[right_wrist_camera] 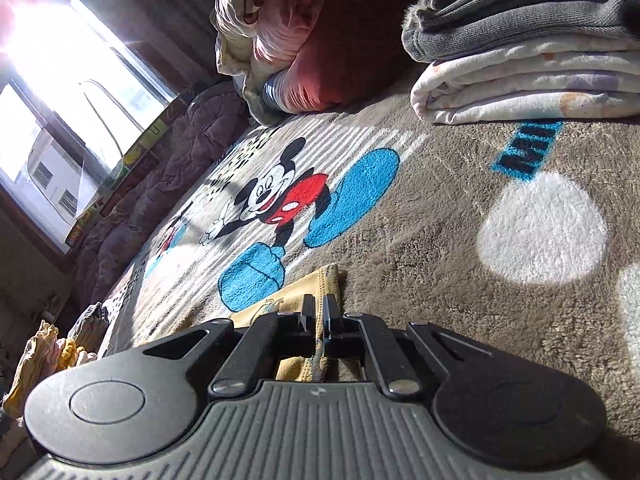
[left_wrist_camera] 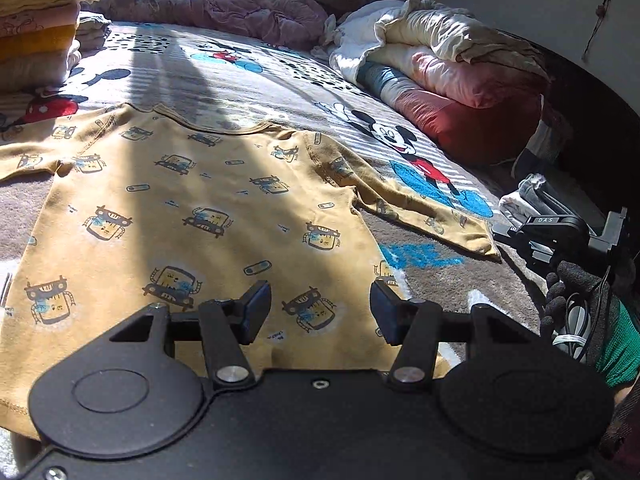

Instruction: Fold clothes

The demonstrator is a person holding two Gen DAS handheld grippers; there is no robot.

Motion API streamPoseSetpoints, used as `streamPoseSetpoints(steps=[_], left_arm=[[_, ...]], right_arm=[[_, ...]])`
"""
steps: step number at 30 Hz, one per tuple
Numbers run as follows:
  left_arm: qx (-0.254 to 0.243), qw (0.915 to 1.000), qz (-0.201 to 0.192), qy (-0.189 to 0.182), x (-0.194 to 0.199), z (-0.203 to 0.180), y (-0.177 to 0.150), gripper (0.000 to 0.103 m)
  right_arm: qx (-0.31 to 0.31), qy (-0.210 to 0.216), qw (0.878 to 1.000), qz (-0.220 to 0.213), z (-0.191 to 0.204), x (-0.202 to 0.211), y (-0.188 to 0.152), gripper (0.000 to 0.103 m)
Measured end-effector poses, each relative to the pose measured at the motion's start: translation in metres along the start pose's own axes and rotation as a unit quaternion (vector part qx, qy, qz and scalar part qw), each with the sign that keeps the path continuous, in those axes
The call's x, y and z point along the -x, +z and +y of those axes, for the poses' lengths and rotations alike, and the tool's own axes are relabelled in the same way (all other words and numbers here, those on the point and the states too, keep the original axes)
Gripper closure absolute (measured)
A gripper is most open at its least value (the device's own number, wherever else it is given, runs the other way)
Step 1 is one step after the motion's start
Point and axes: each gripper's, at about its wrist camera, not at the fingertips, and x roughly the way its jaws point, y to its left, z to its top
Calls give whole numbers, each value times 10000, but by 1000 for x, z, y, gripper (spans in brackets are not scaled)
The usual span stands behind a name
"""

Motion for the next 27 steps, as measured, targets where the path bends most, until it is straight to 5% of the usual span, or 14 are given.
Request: streamPoseSetpoints(steps=[4,8,14,18,20,21,27], left_arm=[[-200,9994,-188,191,-11,-8,35,49],[-489,9974,-319,428,-36,-15,87,49],[-1359,9870,362,774,-104,-32,165,49],[-1982,9712,950,922,-153,-55,194,52],[-2128,9634,1283,1004,-178,-63,199,72],[-2213,9581,1466,1080,-191,-66,200,73],[-2740,9152,2561,1472,-248,-74,187,74]], right_arm=[[-100,-88,9998,-112,0,-3,1,68],[-4,-59,10000,-75,3,-12,1,67],[178,31,9998,22,9,-22,1,67],[44,227,9997,82,7,-26,2,80],[-19,289,9995,82,6,-27,2,82],[-36,308,9995,91,5,-28,3,84],[-206,389,9990,121,0,-31,4,85]])
